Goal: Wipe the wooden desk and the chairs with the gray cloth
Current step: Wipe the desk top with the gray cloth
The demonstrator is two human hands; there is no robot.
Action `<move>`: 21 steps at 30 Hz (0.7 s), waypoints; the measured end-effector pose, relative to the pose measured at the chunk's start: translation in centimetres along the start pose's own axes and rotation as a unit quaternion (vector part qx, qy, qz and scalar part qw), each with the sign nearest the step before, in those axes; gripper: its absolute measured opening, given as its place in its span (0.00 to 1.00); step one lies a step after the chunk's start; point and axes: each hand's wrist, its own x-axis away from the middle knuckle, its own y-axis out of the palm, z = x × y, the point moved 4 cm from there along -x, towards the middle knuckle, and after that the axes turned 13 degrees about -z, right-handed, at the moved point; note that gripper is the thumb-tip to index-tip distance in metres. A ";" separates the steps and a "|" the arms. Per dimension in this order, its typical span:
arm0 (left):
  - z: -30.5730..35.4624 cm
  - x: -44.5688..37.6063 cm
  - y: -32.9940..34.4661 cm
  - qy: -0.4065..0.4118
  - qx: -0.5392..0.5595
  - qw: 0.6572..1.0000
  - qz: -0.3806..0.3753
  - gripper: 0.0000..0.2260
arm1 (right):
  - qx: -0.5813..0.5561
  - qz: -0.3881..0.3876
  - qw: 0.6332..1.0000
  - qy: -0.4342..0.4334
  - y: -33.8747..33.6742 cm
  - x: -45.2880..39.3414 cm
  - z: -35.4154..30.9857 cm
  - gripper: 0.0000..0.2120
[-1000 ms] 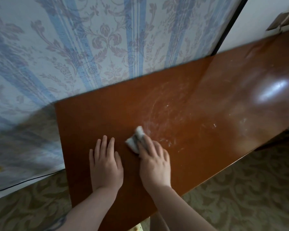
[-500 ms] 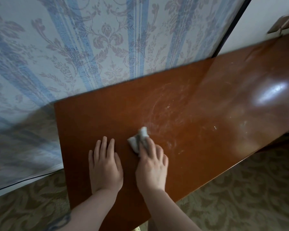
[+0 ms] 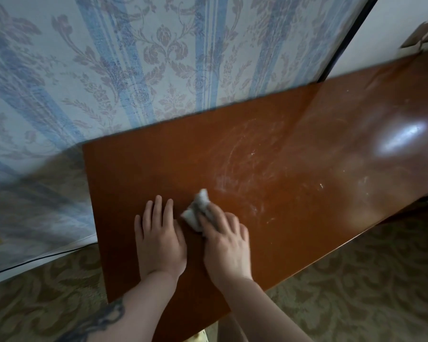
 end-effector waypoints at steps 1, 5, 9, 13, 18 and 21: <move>0.1 0.0 0.0 0.002 0.007 1.000 0.000 0.19 | 0.005 0.016 0.999 0.048 -0.3 0.7 1.7 0.28; 0.2 0.1 -0.2 -0.005 0.008 1.000 -0.019 0.20 | -0.053 0.081 0.971 0.218 -1.4 2.6 4.1 0.22; 0.0 0.0 0.0 -0.004 -0.028 0.999 -0.031 0.21 | -0.019 0.032 0.999 -0.014 -0.6 1.0 -3.0 0.23; -0.2 0.0 0.0 -0.014 -0.010 0.999 -0.035 0.21 | -0.042 -0.010 0.999 -0.007 0.2 -0.3 -2.6 0.24; 0.0 0.2 -0.2 -0.006 0.013 1.000 -0.015 0.20 | -0.049 0.048 0.976 0.208 -1.3 2.6 5.7 0.21; 0.1 0.2 -0.3 -0.008 0.010 1.000 -0.025 0.20 | -0.085 0.094 0.943 0.307 -1.7 3.5 5.5 0.17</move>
